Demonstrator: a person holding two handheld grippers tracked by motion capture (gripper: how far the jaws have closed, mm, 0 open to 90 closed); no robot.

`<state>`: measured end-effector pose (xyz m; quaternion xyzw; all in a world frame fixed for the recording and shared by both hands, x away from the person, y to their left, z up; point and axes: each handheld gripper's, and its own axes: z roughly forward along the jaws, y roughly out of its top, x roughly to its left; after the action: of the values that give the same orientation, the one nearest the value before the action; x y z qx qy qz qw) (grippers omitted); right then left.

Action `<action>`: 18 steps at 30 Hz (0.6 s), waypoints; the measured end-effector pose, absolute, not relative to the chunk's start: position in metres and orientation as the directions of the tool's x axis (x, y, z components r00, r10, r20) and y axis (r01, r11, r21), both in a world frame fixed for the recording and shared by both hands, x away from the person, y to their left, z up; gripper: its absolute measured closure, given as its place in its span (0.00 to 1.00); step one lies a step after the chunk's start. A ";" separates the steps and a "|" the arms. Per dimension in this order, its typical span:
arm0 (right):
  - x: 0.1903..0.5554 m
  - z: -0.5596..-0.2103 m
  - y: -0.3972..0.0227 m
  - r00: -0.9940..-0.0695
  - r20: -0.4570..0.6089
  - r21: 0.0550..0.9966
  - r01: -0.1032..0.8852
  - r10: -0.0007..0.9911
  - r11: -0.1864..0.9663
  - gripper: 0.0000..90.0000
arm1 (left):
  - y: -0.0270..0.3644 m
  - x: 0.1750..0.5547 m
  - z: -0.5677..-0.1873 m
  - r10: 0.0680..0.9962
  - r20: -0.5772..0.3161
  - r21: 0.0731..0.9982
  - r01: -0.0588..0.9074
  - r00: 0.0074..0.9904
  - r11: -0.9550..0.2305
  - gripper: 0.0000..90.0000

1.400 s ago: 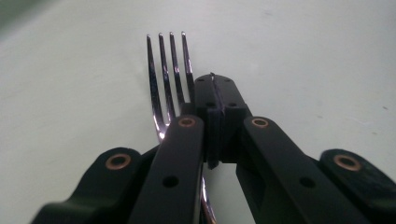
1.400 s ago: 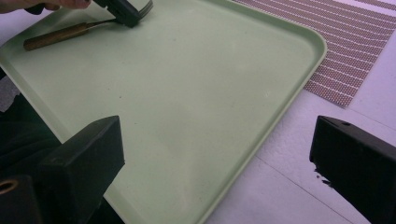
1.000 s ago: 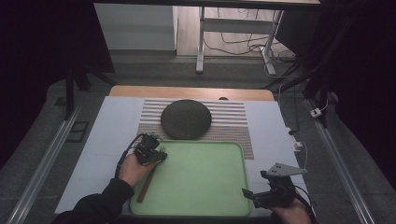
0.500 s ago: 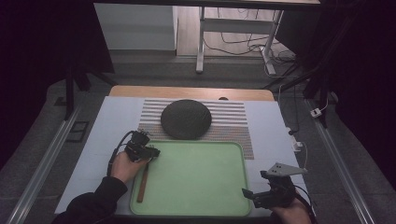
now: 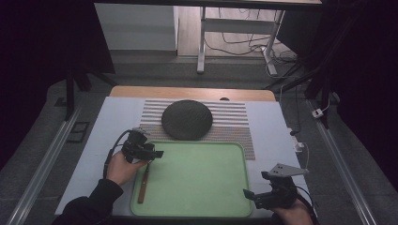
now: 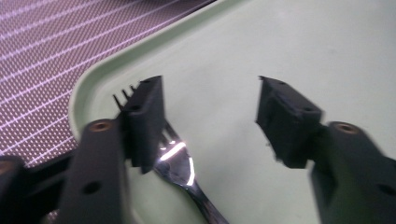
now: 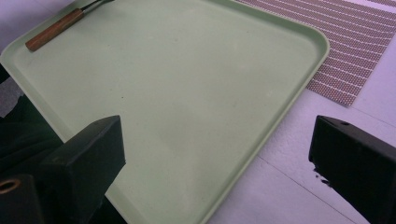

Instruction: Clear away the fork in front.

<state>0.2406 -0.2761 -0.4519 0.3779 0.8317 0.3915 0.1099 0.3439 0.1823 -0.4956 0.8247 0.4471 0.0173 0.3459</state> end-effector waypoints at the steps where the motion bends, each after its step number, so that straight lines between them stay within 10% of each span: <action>1: 0.240 -0.452 -0.276 -0.690 0.112 0.734 0.543 0.715 0.408 0.04 | 0.183 0.342 -0.494 0.743 -0.283 0.591 0.720 0.606 -0.363 0.36; 18: 0.241 -0.452 -0.278 -0.676 0.130 0.734 0.558 0.726 0.388 0.04 | 0.211 0.285 -0.464 0.692 -0.294 0.670 0.659 0.659 -0.343 0.10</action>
<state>0.2414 -0.2777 -0.4517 0.3885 0.8261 0.3941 0.1064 0.2851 0.2106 -0.4635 0.8191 0.4123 0.0208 0.3984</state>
